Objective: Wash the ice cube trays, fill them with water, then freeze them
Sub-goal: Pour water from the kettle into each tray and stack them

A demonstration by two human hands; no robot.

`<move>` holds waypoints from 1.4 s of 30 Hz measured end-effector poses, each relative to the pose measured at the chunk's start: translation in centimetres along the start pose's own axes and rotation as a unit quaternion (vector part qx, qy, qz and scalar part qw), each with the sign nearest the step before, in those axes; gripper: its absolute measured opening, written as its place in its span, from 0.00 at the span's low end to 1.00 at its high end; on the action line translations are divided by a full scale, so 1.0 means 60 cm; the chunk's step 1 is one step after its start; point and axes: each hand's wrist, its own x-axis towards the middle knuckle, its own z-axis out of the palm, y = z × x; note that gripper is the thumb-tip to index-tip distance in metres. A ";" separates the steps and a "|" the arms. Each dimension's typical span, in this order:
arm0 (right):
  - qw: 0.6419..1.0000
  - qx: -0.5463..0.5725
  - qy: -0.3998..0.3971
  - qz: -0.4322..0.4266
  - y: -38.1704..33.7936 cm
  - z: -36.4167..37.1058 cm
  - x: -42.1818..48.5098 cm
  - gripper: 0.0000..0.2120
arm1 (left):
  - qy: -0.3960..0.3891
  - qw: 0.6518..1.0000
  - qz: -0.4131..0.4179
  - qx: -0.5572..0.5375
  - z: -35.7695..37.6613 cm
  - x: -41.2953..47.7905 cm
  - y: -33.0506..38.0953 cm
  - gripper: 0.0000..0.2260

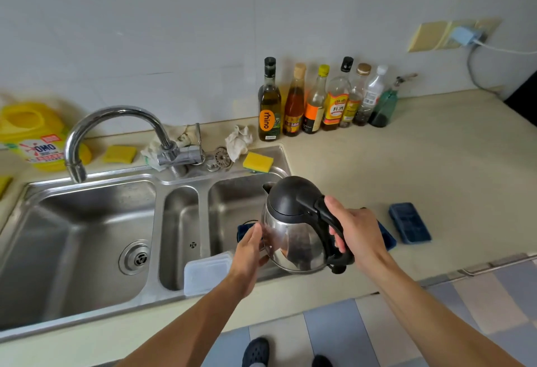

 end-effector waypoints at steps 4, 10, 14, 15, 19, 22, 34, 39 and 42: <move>1.000 -0.025 -0.018 -0.005 -0.008 0.000 -0.006 0.30 | -0.023 0.999 -0.011 -0.025 0.001 -0.018 -0.015 0.18; 0.998 -0.053 -0.032 0.010 -0.017 0.014 -0.009 0.30 | -0.037 0.999 -0.002 -0.022 -0.009 -0.033 -0.023 0.21; 0.997 -0.063 -0.040 0.015 -0.021 0.025 -0.008 0.29 | -0.033 0.999 -0.005 -0.025 -0.019 -0.032 -0.028 0.20; 0.997 -0.064 -0.042 0.016 -0.022 0.027 -0.008 0.29 | -0.035 0.999 -0.007 -0.025 -0.022 -0.032 -0.029 0.20; 0.996 -0.073 -0.047 0.021 -0.028 0.035 -0.006 0.30 | -0.022 0.999 -0.023 -0.018 -0.029 -0.031 -0.032 0.22; 0.996 -0.071 -0.051 0.028 -0.033 0.042 -0.006 0.30 | -0.016 0.999 -0.032 -0.028 -0.033 -0.031 -0.034 0.22; 0.995 -0.065 -0.054 0.049 -0.042 0.053 -0.003 0.29 | 0.001 0.996 -0.063 -0.061 -0.032 -0.035 -0.031 0.20; 0.994 -0.070 -0.058 0.054 -0.043 0.054 -0.002 0.28 | 0.008 0.995 -0.070 -0.070 -0.031 -0.036 -0.031 0.19; 0.994 -0.070 -0.056 0.056 -0.043 0.054 -0.002 0.28 | 0.007 0.994 -0.074 -0.074 -0.030 -0.038 -0.029 0.20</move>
